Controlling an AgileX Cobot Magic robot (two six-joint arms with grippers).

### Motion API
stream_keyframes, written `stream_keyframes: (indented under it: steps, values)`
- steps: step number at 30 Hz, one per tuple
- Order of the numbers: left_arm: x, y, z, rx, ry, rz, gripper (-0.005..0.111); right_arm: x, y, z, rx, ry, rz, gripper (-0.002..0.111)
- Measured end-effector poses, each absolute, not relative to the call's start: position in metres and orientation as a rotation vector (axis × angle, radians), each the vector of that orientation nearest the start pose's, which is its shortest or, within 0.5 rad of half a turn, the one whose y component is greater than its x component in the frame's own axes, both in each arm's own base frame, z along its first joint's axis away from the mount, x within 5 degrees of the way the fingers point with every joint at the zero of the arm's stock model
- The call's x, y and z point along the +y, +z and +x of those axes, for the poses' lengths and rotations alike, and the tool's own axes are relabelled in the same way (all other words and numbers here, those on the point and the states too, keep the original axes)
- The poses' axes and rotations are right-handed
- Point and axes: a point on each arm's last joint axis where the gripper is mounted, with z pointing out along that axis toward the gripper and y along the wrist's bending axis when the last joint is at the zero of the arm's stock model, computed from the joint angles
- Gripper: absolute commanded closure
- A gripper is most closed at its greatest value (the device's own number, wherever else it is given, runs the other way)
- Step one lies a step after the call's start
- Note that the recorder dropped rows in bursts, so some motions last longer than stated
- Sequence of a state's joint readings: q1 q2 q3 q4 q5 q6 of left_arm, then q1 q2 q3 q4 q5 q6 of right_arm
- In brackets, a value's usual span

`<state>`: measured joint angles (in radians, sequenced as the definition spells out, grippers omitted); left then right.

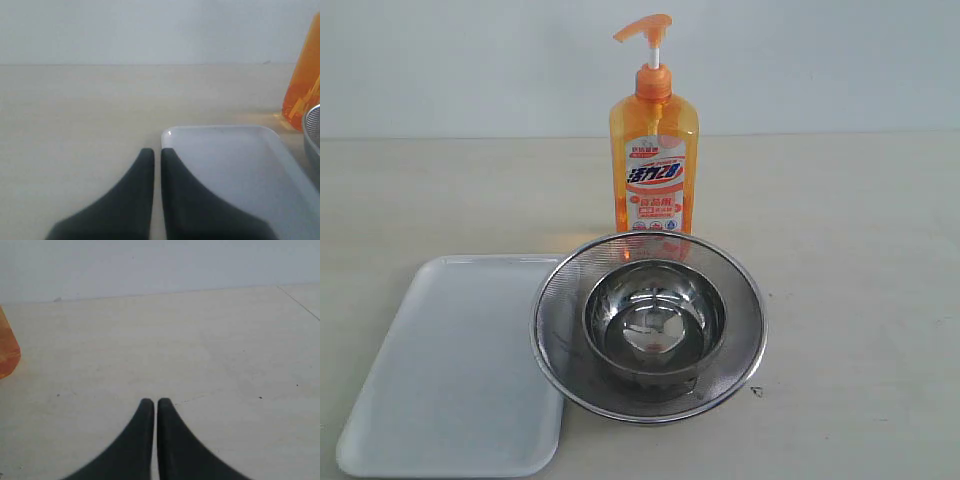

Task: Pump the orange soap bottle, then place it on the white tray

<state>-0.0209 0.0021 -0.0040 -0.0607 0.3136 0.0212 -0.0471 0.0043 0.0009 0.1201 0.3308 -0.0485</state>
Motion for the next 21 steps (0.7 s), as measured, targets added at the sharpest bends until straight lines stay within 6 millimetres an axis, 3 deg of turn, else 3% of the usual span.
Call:
stream_keyframes:
  steps: [12,21]
  values:
    - [-0.003,0.186,0.054,1.795,-0.058,-0.001,0.102,0.001,0.185,0.055,1.796,0.020,0.043,0.108]
    - [-0.003,0.186,0.054,1.795,-0.058,-0.001,0.102,-0.003,0.220,0.056,1.409,-0.038,0.048,0.108]
